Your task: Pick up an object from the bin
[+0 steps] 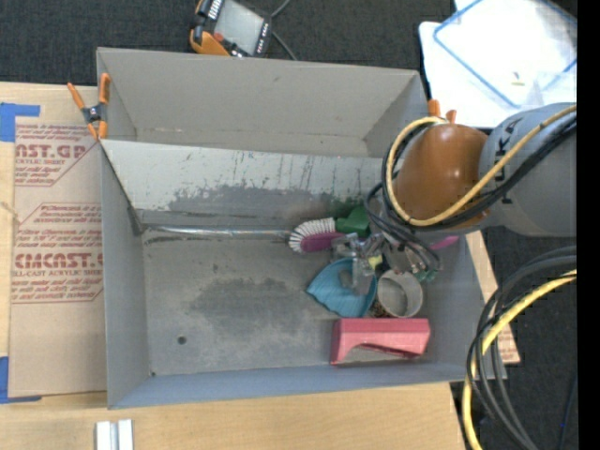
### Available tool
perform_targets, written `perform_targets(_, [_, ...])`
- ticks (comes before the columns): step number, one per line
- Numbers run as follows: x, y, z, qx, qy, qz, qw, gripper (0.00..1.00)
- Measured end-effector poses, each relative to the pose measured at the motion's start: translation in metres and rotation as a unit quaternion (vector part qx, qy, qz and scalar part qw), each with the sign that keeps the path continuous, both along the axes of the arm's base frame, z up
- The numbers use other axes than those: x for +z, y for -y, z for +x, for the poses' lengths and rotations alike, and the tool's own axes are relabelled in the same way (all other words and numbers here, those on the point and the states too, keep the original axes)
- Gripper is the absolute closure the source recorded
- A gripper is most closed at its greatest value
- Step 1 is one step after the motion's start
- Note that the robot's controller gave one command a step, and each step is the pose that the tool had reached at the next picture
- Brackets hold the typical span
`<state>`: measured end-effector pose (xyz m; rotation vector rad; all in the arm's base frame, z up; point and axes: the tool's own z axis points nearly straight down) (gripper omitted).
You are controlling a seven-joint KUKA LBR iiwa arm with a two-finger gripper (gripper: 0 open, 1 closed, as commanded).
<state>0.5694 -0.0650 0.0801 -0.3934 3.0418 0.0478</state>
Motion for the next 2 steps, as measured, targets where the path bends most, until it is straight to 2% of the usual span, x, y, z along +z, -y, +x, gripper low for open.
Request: perform_targets(2, [-0.0054, -0.0124, 0.0025, 0.013, 0.0055, 0.000, 0.9999, 1.00])
